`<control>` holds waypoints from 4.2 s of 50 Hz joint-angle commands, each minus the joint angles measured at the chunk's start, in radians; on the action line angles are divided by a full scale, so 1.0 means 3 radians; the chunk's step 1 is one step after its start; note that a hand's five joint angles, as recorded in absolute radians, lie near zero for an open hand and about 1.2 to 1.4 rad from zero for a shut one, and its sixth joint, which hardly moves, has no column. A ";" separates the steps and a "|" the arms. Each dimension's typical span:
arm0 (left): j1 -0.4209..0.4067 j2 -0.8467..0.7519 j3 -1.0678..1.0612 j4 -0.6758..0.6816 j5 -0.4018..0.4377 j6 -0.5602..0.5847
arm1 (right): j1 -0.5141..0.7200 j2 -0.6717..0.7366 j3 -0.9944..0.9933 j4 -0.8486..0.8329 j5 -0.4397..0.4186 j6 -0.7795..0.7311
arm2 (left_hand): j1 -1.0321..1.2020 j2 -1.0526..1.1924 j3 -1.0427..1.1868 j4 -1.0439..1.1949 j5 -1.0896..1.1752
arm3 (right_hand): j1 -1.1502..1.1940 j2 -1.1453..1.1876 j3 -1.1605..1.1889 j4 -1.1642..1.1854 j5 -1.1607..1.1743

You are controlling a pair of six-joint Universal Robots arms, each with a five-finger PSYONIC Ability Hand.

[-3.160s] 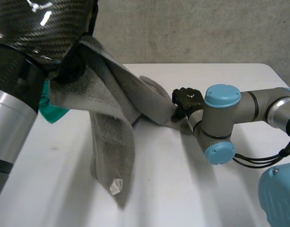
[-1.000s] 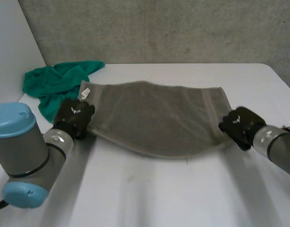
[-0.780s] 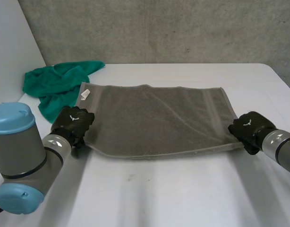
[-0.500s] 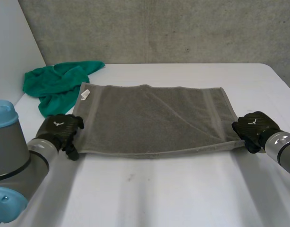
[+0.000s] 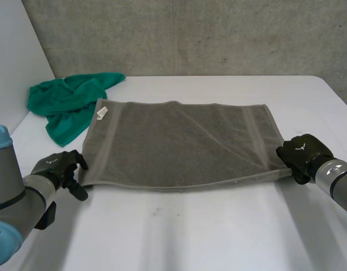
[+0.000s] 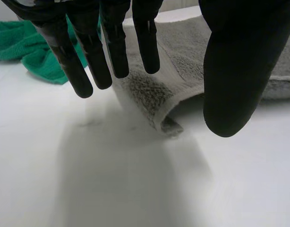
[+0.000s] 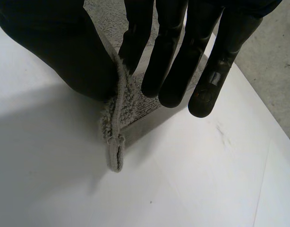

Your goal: Fold the laundry.

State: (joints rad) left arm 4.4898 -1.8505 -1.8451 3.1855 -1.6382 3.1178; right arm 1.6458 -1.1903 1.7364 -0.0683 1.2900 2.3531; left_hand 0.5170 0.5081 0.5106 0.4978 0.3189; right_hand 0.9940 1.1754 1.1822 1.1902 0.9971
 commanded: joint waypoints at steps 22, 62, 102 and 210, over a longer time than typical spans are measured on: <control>-0.0071 -0.0434 0.0429 0.0125 -0.0077 0.0426 | 0.0001 -0.0026 0.0016 0.0059 0.0021 -0.0066 | 0.2931 0.2961 0.2952 0.2995 0.3010 | 0.1341 0.0736 0.0714 0.0687 0.0749; -0.0526 -0.0892 0.1302 0.0461 -0.0112 0.2764 | 0.0317 0.0434 -0.1313 0.1021 0.0588 -0.0982 | 0.2931 0.2961 0.2952 0.2995 0.3010 | 0.1341 0.0736 0.0714 0.0687 0.0749; -0.0761 -0.0940 0.1125 0.2176 -0.0276 0.2759 | 0.0421 0.0338 -0.1648 0.0569 0.0498 0.0475 | -0.1142 -0.1112 -0.1120 -0.1078 -0.1063 | -0.2732 -0.3336 -0.3359 -0.3386 -0.3324; -0.1579 -0.1062 0.1508 0.0861 -0.0159 0.1393 | 0.0262 0.0041 -0.0036 0.0069 -0.0230 0.0957 | -0.1142 -0.1112 -0.1120 -0.1078 -0.1063 | -0.1858 -0.2463 -0.2485 -0.2512 -0.2450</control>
State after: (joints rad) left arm 4.0818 -2.0956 -1.4347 3.4402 -1.6985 3.4665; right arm 1.8404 -1.1651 1.5991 -0.0480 1.2049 2.7702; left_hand 0.2020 0.2056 0.2120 0.2045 0.0457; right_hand 0.2102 0.2282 0.2230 0.2436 0.0714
